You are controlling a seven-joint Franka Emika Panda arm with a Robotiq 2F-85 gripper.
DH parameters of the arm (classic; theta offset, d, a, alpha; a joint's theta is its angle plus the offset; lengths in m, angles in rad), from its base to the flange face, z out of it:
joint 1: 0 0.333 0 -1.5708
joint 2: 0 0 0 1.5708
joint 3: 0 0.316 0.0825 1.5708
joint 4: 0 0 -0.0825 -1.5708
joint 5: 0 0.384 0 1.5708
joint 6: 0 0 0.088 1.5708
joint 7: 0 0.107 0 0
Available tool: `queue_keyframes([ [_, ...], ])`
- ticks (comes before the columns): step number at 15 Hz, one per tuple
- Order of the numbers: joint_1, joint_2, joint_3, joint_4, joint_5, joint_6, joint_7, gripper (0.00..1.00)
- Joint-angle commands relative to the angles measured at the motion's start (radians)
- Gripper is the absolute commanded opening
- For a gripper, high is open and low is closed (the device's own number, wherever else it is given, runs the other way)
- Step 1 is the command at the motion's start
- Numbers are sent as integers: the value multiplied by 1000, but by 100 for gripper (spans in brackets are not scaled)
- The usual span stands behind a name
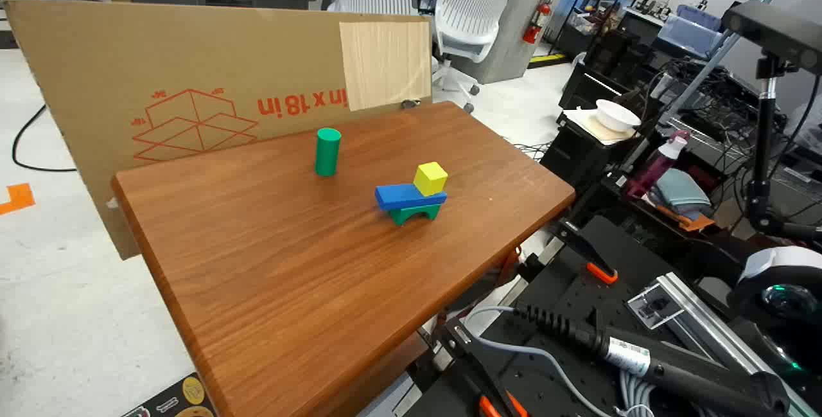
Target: Move the green block to the right side of the desk
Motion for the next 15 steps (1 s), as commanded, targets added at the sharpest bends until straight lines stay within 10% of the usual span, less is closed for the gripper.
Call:
queue_keyframes([
  [1,-1,1,1,3,0,-3,0,100],
  [15,10,170,-11,9,23,223,-57,100],
])
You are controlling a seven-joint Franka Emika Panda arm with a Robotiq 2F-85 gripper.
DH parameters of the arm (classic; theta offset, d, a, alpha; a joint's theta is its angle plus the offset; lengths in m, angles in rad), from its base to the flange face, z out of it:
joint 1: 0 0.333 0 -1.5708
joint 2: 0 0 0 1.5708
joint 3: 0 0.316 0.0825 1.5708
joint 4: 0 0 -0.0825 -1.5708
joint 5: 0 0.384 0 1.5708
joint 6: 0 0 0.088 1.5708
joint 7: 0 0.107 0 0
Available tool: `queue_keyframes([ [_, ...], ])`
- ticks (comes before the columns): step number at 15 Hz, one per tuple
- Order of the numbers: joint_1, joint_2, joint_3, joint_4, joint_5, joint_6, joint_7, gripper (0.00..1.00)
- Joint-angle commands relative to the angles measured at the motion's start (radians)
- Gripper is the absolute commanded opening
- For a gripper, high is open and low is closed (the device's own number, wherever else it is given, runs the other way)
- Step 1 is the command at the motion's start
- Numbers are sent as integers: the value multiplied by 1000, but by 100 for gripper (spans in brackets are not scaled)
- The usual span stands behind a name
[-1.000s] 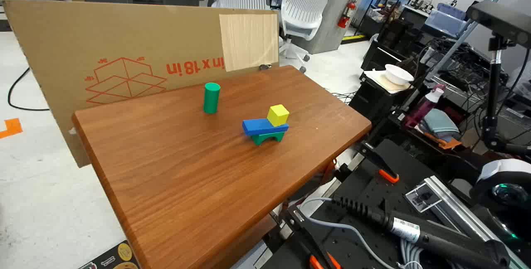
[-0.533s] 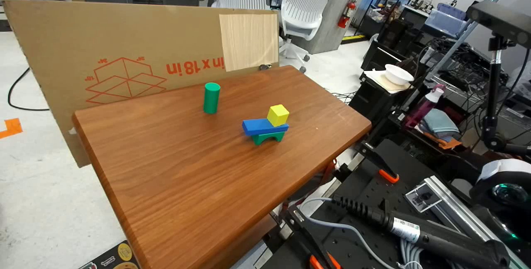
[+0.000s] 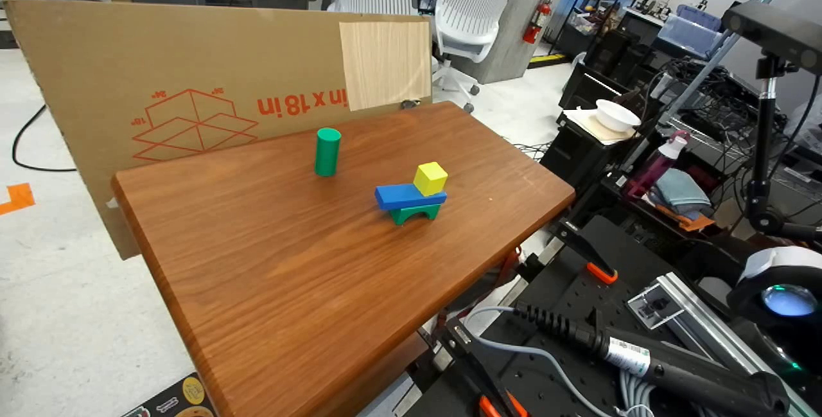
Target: Move the green block to the right side of the desk
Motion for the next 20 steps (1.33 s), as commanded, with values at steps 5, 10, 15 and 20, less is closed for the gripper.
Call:
queue_keyframes([
  [5,15,295,-6,46,60,324,-156,100],
  [10,8,497,10,153,100,349,-284,100],
  [15,6,650,34,257,67,360,-328,100],
  [20,18,776,51,356,42,369,-304,100],
])
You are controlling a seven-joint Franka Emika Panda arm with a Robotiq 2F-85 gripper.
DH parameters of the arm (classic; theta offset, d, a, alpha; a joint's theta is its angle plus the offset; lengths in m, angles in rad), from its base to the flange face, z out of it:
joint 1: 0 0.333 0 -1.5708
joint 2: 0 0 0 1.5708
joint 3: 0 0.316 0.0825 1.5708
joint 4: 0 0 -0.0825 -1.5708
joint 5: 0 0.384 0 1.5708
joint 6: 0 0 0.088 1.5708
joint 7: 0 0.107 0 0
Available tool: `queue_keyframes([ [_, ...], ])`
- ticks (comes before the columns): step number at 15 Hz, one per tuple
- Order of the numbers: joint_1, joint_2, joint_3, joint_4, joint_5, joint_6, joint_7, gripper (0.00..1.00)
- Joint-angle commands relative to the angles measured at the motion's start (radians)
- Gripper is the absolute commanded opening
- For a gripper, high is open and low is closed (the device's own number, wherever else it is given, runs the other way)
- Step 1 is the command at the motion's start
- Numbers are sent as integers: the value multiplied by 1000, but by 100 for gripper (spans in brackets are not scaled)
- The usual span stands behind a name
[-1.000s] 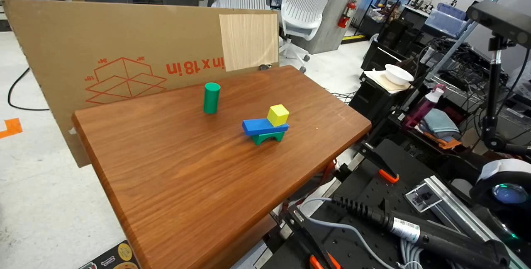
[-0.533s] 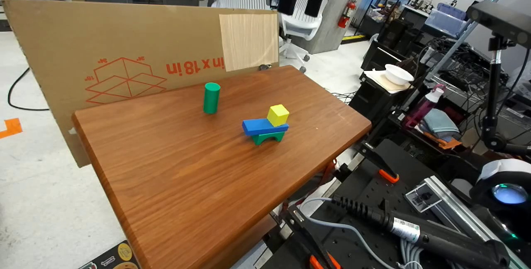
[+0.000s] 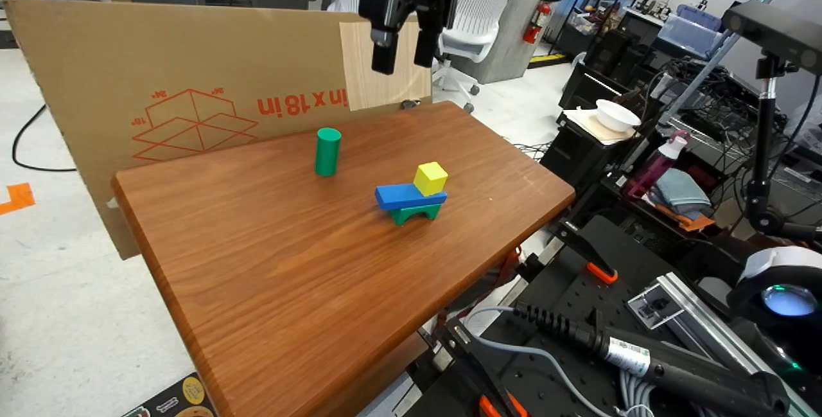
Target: Move the green block to the right side of the desk
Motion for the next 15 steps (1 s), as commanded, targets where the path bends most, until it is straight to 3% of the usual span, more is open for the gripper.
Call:
queue_keyframes([
  [1,12,105,13,101,-30,6,13,100],
  [15,46,345,18,276,-124,9,27,100],
])
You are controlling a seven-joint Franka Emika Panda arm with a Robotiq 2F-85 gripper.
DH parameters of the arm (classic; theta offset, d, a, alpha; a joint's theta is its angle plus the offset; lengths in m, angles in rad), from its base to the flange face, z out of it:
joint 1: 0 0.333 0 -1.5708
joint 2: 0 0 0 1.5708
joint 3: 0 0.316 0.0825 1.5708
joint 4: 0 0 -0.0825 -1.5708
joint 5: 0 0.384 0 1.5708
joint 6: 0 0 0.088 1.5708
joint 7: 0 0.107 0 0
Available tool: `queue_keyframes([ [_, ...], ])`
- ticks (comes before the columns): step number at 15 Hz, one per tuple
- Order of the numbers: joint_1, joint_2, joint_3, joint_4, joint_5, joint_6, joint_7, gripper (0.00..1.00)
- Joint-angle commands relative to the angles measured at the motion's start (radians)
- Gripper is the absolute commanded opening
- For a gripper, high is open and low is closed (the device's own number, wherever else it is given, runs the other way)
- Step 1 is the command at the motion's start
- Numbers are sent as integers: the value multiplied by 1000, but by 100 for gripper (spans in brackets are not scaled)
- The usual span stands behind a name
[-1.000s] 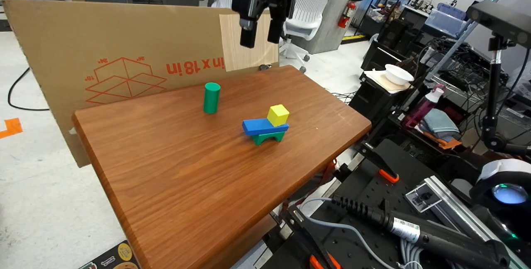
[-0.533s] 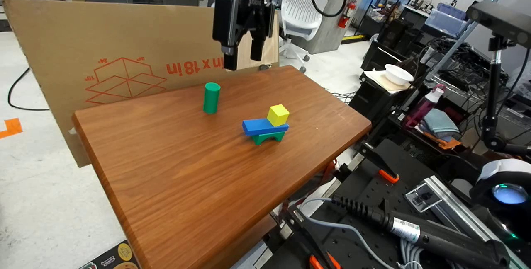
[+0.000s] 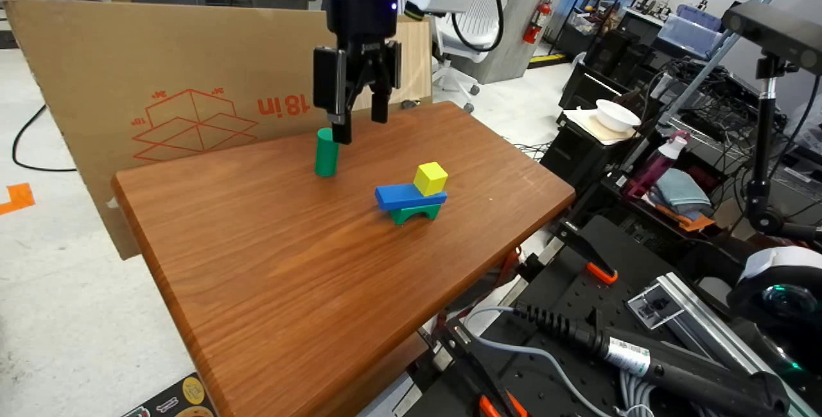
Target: Move the green block to the right side of the desk
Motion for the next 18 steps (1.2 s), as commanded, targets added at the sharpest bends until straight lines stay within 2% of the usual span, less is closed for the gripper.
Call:
queue_keyframes([
  [1,18,57,2,70,-34,7,21,100],
  [15,44,194,-1,209,-81,1,24,100],
  [16,48,200,0,215,-86,3,25,75],
  [17,52,205,0,217,-90,6,24,74],
  [18,56,209,1,221,-93,5,25,65],
])
